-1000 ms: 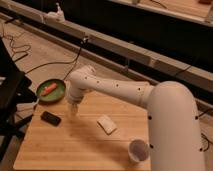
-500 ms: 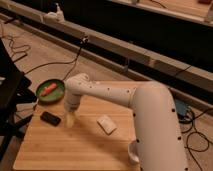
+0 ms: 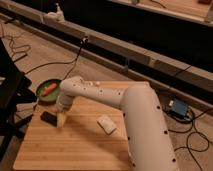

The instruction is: Place the eraser in the ceramic cup

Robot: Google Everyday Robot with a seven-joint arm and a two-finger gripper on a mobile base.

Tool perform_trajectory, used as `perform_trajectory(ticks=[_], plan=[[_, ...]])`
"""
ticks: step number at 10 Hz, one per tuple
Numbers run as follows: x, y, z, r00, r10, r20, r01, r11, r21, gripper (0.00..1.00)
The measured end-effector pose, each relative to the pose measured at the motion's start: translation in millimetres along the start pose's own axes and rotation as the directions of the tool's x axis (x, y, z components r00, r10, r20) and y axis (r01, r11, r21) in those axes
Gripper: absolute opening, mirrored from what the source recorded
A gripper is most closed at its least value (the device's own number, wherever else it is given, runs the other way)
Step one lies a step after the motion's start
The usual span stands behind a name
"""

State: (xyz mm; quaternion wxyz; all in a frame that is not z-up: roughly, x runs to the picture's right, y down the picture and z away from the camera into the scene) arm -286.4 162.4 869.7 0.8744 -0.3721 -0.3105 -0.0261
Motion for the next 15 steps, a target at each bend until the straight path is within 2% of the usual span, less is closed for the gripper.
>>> perform_trajectory(ticks=[2,4,5,6,8,9,11,12,13,15], plan=[[-11,-4,13,0.998,-0.011,0.066,0.009,1.0,0.029,0.8],[-17,-1,23,0.993,-0.016,0.113,0.011,0.999,0.043,0.8],[-17,3,28,0.992,-0.024,0.127,0.018,0.999,0.048,0.73],[-16,5,29,0.991,-0.029,0.129,0.022,0.998,0.05,0.68],[-14,9,31,0.99,-0.045,0.132,0.038,0.998,0.059,0.5],[-14,11,28,0.989,-0.061,0.134,0.052,0.996,0.069,0.36],[-17,12,16,0.986,-0.088,0.138,0.076,0.993,0.092,0.16],[-16,12,6,0.987,-0.105,0.125,0.092,0.99,0.104,0.06],[-14,12,-4,0.988,-0.117,0.103,0.106,0.989,0.106,0.01],[4,9,-41,0.992,-0.122,0.036,0.118,0.988,0.104,0.0]])
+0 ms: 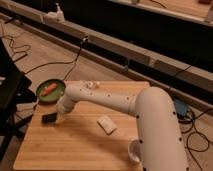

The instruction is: Place the eraser in the ceramic cup

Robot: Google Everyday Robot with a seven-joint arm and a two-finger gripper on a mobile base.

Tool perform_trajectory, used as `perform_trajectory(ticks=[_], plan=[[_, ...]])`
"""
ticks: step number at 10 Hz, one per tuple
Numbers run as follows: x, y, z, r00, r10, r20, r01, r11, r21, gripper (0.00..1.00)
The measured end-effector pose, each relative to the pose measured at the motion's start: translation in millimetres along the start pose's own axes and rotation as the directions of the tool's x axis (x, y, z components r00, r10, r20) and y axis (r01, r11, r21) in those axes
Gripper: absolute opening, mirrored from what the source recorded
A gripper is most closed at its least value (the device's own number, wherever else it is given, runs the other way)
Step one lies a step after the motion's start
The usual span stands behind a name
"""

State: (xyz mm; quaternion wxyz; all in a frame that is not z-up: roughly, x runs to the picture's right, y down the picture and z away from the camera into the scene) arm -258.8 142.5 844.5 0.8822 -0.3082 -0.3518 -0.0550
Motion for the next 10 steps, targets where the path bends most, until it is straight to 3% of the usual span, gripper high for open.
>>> perform_trajectory(ticks=[3,7,10], plan=[[24,-5,-68,0.999,0.032,-0.028,-0.032,0.999,-0.006,0.0],[50,2,-163,0.996,0.085,-0.01,-0.086,0.996,-0.037,0.0],[73,20,-208,0.992,0.122,-0.013,-0.122,0.991,-0.054,0.0]])
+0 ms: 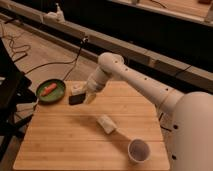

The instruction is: Place the eraser in the ceramic cup

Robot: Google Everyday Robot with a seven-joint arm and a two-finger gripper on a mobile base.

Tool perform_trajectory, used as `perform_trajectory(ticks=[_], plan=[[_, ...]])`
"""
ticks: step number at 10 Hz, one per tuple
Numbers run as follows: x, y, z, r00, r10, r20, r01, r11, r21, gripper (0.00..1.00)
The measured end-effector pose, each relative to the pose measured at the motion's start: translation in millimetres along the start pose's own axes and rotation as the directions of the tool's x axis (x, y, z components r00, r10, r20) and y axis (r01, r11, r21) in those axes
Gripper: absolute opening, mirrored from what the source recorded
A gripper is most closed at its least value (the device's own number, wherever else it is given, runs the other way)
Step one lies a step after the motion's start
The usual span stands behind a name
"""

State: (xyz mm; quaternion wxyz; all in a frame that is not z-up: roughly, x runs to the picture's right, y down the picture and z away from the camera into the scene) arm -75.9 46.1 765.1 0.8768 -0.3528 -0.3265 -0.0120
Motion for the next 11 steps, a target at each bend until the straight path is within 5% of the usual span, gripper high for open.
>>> perform_trajectory(ticks=[5,11], plan=[[52,59,-79,0.993,0.101,-0.057,-0.1,0.995,0.02,0.0],[54,63,-84,0.992,0.107,-0.062,-0.106,0.994,0.022,0.0]])
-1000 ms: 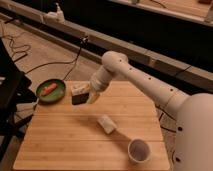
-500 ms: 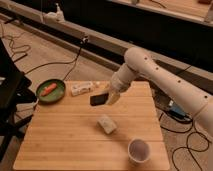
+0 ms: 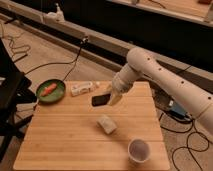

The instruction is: Place the eraser in the ceramic cup

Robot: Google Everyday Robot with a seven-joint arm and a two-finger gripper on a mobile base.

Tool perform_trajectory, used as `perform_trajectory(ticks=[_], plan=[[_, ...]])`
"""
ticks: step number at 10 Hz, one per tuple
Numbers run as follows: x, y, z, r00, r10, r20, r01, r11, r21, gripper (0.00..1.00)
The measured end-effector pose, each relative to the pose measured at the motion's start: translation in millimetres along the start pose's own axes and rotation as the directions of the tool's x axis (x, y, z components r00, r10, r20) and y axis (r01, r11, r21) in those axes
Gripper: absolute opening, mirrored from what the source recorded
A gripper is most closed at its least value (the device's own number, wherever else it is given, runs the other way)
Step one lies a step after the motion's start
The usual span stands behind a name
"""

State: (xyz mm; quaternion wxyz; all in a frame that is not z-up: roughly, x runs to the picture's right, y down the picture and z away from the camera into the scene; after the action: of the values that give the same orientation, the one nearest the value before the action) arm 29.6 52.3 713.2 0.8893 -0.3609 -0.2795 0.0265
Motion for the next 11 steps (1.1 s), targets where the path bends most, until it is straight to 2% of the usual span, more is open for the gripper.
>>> perform_trajectory(ticks=[2,3,7,9,11], plan=[[2,2,-4,1.0,0.003,-0.008,-0.003,1.0,0.01,0.0],[5,11,-6,1.0,0.007,-0.014,-0.007,1.0,0.005,0.0],[11,71,-8,0.999,-0.011,0.033,0.013,0.999,-0.041,0.0],[28,102,-12,0.999,-0.001,0.038,0.003,0.998,-0.06,0.0],[50,127,-21,0.999,0.033,0.028,-0.031,0.998,-0.056,0.0]])
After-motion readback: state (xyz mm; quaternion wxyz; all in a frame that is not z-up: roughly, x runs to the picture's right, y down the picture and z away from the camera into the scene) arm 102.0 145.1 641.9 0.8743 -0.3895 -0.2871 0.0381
